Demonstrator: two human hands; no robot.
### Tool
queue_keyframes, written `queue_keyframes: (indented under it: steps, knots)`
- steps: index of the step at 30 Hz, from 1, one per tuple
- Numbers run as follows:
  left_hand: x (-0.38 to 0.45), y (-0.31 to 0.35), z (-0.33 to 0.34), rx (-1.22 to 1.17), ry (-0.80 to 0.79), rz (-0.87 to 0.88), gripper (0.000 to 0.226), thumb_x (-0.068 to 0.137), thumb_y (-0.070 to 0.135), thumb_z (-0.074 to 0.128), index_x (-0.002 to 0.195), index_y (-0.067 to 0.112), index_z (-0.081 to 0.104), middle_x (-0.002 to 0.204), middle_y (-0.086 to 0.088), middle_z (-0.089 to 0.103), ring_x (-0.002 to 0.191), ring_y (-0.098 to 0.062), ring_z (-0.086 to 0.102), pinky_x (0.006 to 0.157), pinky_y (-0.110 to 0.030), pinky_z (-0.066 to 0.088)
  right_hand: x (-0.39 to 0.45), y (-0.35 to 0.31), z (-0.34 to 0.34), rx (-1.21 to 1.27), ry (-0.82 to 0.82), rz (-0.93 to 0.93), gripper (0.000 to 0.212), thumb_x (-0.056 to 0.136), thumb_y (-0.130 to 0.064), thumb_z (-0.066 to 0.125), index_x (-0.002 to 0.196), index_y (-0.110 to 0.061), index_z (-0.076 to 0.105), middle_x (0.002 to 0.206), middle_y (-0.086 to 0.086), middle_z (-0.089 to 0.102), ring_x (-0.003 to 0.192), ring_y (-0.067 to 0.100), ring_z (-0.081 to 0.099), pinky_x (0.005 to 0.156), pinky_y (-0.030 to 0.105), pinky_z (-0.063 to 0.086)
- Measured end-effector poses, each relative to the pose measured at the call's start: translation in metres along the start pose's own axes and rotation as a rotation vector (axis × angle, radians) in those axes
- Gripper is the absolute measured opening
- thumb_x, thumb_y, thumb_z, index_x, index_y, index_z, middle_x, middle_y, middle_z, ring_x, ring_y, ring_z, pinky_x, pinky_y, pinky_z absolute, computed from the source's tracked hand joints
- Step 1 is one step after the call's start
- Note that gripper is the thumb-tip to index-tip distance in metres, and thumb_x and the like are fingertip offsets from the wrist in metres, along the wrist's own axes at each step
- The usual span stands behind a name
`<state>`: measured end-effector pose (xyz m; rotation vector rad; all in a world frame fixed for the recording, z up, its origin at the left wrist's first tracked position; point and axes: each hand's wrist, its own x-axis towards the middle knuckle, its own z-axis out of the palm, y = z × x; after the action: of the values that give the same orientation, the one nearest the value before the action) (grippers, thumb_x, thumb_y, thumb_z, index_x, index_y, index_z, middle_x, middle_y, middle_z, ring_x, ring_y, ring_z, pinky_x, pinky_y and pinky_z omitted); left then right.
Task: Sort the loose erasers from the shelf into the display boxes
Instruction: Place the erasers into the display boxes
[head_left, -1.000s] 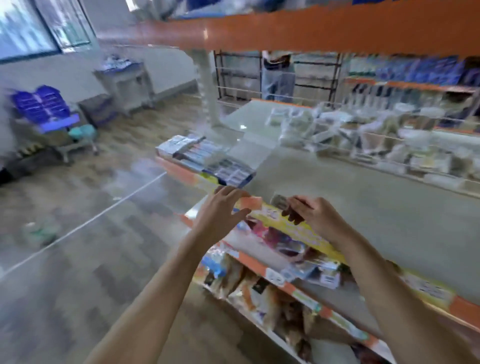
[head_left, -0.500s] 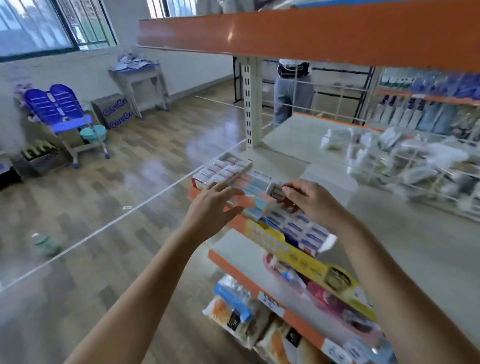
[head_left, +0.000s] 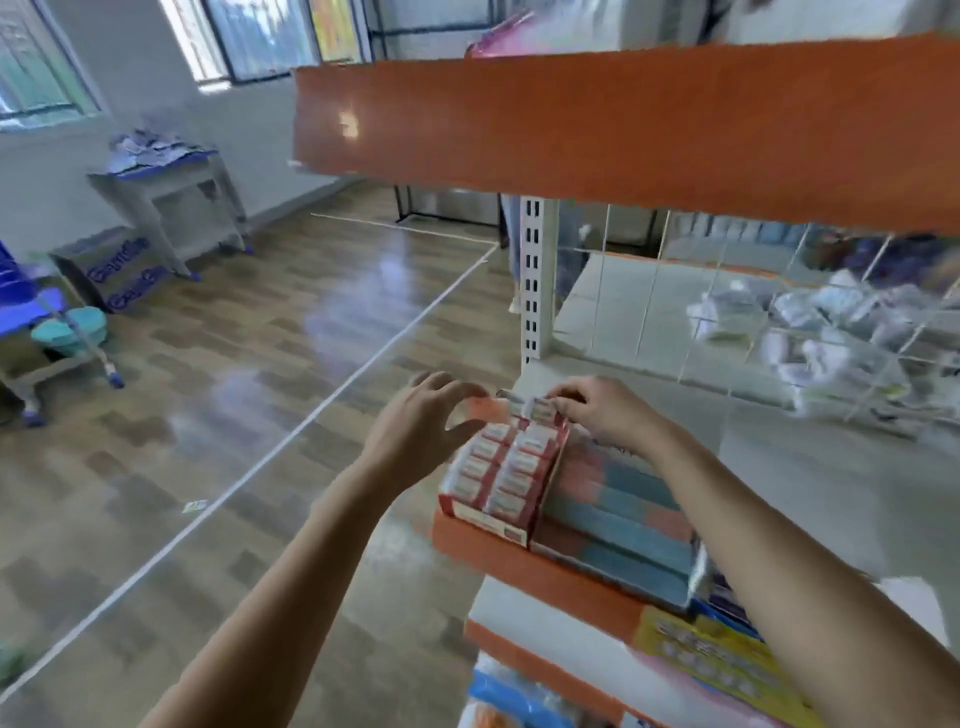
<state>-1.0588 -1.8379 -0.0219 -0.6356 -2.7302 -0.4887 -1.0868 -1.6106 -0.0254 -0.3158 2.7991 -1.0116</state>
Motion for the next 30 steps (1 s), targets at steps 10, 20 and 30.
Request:
queue_keyframes:
  steps: [10,20,30]
  knots:
    - [0.057,-0.052,0.020,-0.156,-0.114,0.241,0.033,0.081,0.032,0.070,0.112,0.021,0.066,0.111,0.001,0.065,0.108,-0.020,0.056,0.089,-0.036,0.049,0.003,-0.013,0.016,-0.098,0.005,0.204,0.022,0.094,-0.028,0.052,0.110,-0.023,0.067,0.109,-0.006,0.065,0.093,0.009,0.058,0.075,0.023,0.043]
    - [0.056,-0.042,0.037,-0.253,-0.212,0.332,0.034,0.082,0.035,0.067,0.113,0.024,0.064,0.111,0.006,0.065,0.107,-0.016,0.054,0.090,-0.030,0.046,-0.006,-0.019,0.027,-0.242,0.104,0.238,0.027,0.096,-0.025,0.051,0.117,-0.016,0.063,0.112,0.001,0.059,0.089,0.008,0.049,0.075,0.019,0.033]
    - [0.021,0.017,0.035,-0.254,-0.368,0.460,0.035,0.079,0.043,0.067,0.111,0.028,0.064,0.113,0.006,0.063,0.109,-0.016,0.051,0.095,-0.035,0.043,-0.078,-0.017,0.003,-0.118,0.292,0.226,0.024,0.093,-0.023,0.055,0.116,-0.021,0.064,0.107,-0.007,0.062,0.084,0.003,0.056,0.068,0.005,0.041]
